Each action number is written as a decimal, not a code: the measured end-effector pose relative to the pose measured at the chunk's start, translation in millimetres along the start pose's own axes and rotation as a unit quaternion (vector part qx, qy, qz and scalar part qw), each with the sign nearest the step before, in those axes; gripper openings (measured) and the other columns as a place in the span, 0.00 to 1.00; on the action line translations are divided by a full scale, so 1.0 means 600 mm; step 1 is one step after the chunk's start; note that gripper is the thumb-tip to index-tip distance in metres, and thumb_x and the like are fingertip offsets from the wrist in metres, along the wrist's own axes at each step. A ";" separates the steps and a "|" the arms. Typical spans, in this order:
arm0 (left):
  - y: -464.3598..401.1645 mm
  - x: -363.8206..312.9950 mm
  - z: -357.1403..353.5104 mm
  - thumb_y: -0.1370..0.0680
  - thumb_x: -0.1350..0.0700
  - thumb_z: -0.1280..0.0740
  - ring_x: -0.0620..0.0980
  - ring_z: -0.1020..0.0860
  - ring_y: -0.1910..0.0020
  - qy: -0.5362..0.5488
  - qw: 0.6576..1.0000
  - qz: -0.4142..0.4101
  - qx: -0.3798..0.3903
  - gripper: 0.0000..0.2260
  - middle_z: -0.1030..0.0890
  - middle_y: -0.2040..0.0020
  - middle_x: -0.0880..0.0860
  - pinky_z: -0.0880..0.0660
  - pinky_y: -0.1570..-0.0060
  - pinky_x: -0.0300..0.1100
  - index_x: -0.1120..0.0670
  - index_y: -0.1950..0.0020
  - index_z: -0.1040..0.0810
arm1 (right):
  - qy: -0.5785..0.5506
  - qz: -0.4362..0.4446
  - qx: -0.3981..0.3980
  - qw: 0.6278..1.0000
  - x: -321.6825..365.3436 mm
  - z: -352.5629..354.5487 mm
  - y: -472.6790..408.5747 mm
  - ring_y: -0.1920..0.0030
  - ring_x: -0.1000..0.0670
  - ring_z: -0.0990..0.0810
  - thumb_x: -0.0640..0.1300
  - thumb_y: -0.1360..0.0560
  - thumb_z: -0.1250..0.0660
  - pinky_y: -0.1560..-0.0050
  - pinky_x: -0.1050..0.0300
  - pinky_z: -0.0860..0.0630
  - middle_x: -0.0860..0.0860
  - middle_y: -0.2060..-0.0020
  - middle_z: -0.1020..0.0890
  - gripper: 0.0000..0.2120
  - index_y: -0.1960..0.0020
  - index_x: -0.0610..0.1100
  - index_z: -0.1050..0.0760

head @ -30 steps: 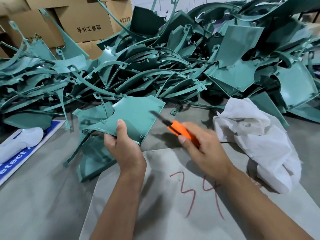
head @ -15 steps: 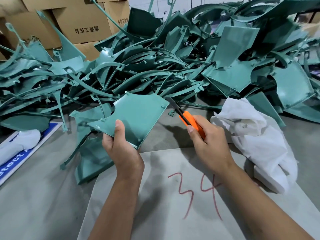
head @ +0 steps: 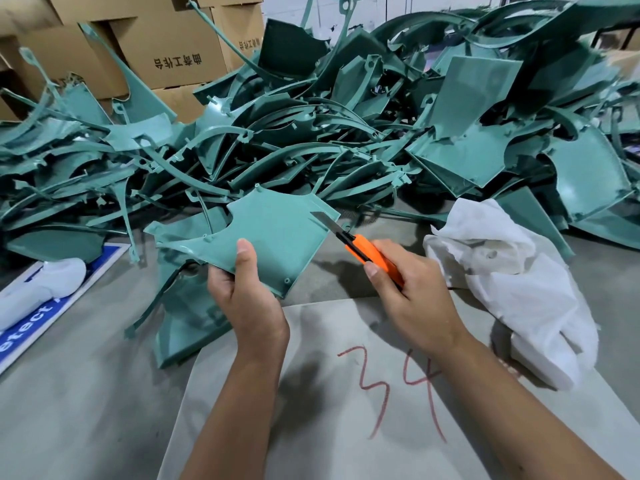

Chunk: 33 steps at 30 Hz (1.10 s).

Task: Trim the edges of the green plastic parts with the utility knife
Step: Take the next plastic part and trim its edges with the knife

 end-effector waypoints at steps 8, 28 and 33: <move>0.008 0.004 0.011 0.19 0.57 0.32 0.55 0.16 0.42 0.011 0.998 0.051 -0.047 0.07 0.13 0.47 0.50 0.22 0.36 0.58 0.49 0.50 0.15 | -0.012 -0.019 -0.041 0.999 0.001 0.026 0.000 0.64 0.54 0.26 0.45 0.16 0.36 0.63 0.60 0.34 0.57 0.64 0.26 0.06 0.40 0.51 0.23; 0.038 0.020 -0.010 0.21 0.60 0.32 0.51 0.19 0.65 0.049 0.979 0.178 -0.090 0.04 0.17 0.66 0.46 0.25 0.65 0.42 0.52 0.48 0.24 | -0.050 0.086 0.148 0.984 0.088 -0.081 0.036 0.60 0.54 0.27 0.51 0.16 0.41 0.59 0.55 0.30 0.60 0.59 0.28 0.09 0.47 0.46 0.28; 0.038 0.019 -0.009 0.21 0.59 0.33 0.49 0.18 0.67 0.043 0.976 0.189 -0.097 0.04 0.17 0.65 0.47 0.24 0.72 0.39 0.51 0.48 0.25 | -0.060 0.073 0.131 0.987 0.079 -0.073 0.035 0.60 0.52 0.26 0.53 0.15 0.42 0.60 0.56 0.31 0.60 0.61 0.28 0.11 0.45 0.46 0.26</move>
Point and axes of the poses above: each hand's wrist, its own y-axis away from the middle knuckle, its own z-axis out of the back of the hand, x = y × z, the point moved 10 cm from there along -y, towards the middle knuckle
